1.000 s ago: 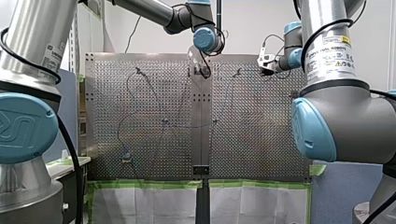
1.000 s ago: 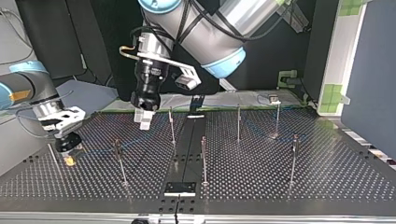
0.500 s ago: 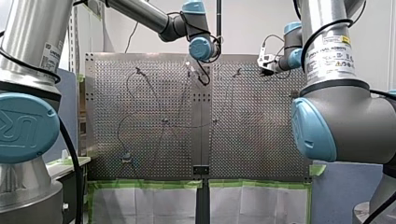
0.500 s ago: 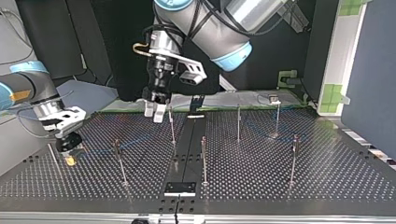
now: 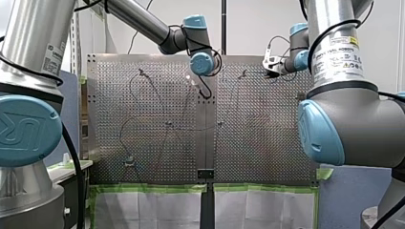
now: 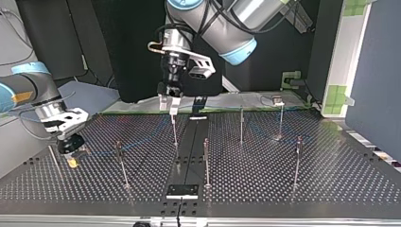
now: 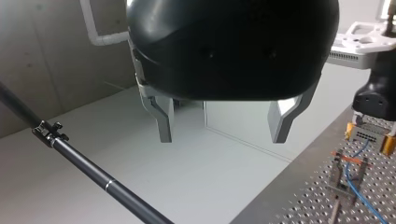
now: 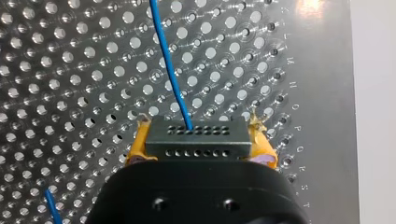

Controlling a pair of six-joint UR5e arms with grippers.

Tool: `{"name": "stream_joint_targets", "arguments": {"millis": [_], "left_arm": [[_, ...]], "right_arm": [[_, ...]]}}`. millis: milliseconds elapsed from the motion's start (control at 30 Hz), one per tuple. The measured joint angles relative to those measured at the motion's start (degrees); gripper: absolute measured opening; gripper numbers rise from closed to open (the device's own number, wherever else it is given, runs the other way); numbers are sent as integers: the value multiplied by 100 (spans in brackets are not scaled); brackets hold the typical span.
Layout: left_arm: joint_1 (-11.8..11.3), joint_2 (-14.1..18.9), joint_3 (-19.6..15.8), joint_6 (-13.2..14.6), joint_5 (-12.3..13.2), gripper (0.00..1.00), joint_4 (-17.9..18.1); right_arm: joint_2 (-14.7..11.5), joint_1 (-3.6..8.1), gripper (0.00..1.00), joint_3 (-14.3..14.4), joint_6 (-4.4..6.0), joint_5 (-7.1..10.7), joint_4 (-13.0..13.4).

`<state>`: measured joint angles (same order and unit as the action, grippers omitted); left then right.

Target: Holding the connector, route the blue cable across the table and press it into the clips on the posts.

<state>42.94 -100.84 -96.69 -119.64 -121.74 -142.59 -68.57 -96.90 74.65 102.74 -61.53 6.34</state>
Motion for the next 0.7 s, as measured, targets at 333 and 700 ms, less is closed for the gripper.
{"name": "stream_joint_targets", "arguments": {"millis": [333,700], "left_arm": [[-2,1,-448,171,-40,100,449],[-1,7,-1025,467,-46,100,1025]], "right_arm": [[15,1,0,2,13,0,-2],[32,23,0,1,7,-4,0]]}}
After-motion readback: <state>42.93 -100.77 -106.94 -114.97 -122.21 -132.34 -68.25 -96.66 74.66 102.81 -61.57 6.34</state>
